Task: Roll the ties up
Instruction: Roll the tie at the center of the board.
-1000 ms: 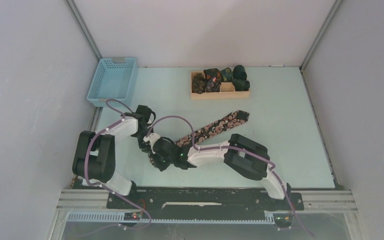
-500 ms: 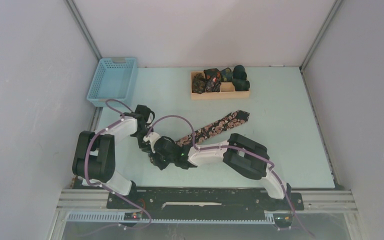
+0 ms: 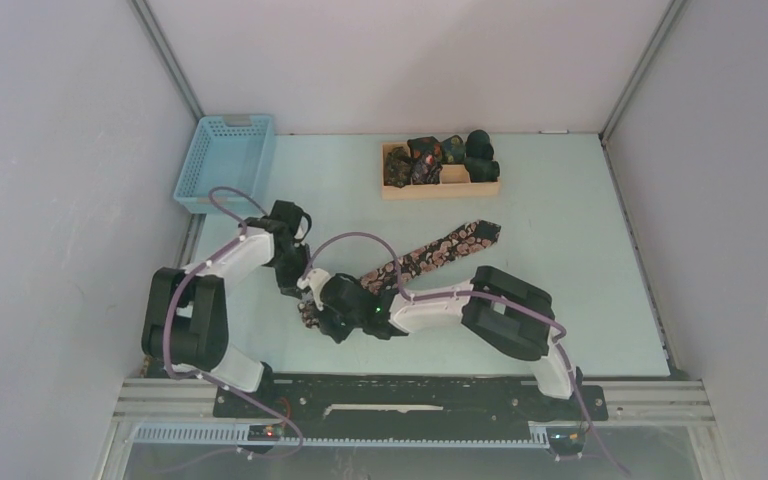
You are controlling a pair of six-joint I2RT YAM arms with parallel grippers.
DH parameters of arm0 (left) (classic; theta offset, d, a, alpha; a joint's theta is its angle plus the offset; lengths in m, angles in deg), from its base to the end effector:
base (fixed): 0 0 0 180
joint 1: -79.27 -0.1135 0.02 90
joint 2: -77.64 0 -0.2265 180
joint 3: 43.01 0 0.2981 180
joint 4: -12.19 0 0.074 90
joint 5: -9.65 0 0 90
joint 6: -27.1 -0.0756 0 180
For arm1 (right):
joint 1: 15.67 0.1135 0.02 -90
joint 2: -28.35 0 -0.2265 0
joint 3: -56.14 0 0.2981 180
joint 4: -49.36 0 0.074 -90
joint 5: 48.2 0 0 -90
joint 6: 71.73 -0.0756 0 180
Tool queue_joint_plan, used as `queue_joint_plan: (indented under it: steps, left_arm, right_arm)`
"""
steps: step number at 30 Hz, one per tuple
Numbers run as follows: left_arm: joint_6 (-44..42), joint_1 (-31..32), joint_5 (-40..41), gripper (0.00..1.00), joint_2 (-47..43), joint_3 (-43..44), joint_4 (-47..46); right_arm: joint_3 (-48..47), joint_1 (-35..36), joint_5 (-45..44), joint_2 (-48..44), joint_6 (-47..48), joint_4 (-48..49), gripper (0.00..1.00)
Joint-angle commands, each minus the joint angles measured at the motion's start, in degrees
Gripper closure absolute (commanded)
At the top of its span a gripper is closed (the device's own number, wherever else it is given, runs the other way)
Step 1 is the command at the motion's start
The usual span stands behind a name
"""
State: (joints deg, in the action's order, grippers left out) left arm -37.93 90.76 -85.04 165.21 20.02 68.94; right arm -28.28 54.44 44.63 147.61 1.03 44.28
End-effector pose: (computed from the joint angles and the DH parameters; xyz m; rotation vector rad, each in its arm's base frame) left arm 0.2969 -0.0667 0.0684 -0.3447 2.9972 -0.1892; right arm 0.1632 0.4621 0.0449 -1.1003 2.1506 0.8224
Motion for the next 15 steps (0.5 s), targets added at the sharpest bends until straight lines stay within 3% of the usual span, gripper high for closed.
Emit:
queue_joint_plan:
  steps: [1,9,15]
  left_arm:
    - [0.62,-0.56,4.38,0.58,-4.12,4.43,1.84]
    - [3.77,-0.83,13.32,0.40,-13.66,4.97,4.61]
    - [11.33,-0.77,16.97,0.35,-29.53,-2.09,4.60]
  right_arm:
    - [2.63,1.22,2.44,-6.30,2.63,-0.48,1.00]
    - [6.03,0.17,3.76,-14.23,1.66,0.66,1.00]
    - [6.00,-3.37,6.27,-17.81,-2.77,0.90,1.00]
